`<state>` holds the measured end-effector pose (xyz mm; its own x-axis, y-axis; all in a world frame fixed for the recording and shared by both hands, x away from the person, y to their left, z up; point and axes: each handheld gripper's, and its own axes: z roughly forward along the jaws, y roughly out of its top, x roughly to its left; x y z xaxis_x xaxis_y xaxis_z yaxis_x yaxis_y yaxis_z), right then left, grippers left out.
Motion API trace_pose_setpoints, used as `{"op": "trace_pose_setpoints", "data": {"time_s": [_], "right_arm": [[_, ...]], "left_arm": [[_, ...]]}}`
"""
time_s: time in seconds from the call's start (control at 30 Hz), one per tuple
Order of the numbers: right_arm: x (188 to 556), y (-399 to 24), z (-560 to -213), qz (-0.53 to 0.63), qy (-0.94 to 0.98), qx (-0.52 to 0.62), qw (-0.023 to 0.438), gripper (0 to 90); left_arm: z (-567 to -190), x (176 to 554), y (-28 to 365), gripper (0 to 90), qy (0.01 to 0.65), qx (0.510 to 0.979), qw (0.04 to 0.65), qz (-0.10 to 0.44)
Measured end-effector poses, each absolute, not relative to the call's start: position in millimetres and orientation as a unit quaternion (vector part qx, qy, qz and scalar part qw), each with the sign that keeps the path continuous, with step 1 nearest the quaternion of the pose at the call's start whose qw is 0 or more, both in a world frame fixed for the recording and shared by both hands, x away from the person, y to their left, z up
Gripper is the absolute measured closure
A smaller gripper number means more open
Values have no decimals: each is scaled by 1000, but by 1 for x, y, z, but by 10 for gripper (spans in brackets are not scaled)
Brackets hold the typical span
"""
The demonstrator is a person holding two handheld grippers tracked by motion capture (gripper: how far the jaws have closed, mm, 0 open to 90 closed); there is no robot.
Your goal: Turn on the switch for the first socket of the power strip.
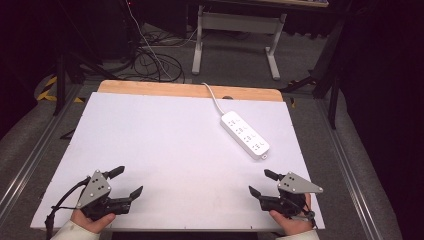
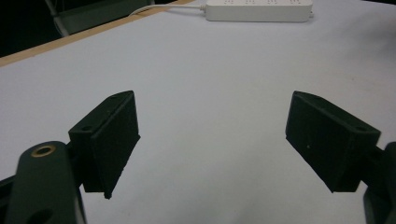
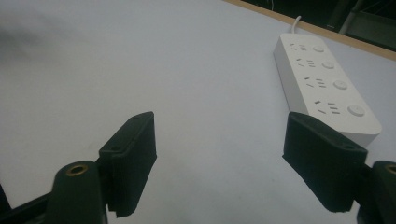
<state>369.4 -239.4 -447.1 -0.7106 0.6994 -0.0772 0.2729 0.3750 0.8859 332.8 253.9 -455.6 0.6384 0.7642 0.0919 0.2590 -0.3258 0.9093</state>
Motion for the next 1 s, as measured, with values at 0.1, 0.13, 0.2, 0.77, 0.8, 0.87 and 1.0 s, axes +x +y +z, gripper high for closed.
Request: {"op": "trace_pose_setpoints", "data": {"time_s": [0.1,0.13,0.2,0.77,0.8,0.87,1.0], "right_arm": [[370,-239,-447,466,799,303,227,264],[369,-239,-447,464,800,302,230,264],[370,-240,-445,468,797,305,230,264],[373,-237,-440,456,811,298,215,335],[374,-236,-439,455,812,297,212,348],[375,-235,-437,450,814,298,213,365],[381,-234,-431,447,818,300,204,391]], "left_arm": [[-455,332,254,179,334,767,481,261],[-455,333,255,179,332,768,482,261],[-456,334,255,181,338,767,481,259],[-452,330,253,181,327,771,473,274],[-452,330,253,181,326,770,473,276],[-452,330,253,181,326,771,472,277],[-452,331,254,182,328,770,470,279]]}}
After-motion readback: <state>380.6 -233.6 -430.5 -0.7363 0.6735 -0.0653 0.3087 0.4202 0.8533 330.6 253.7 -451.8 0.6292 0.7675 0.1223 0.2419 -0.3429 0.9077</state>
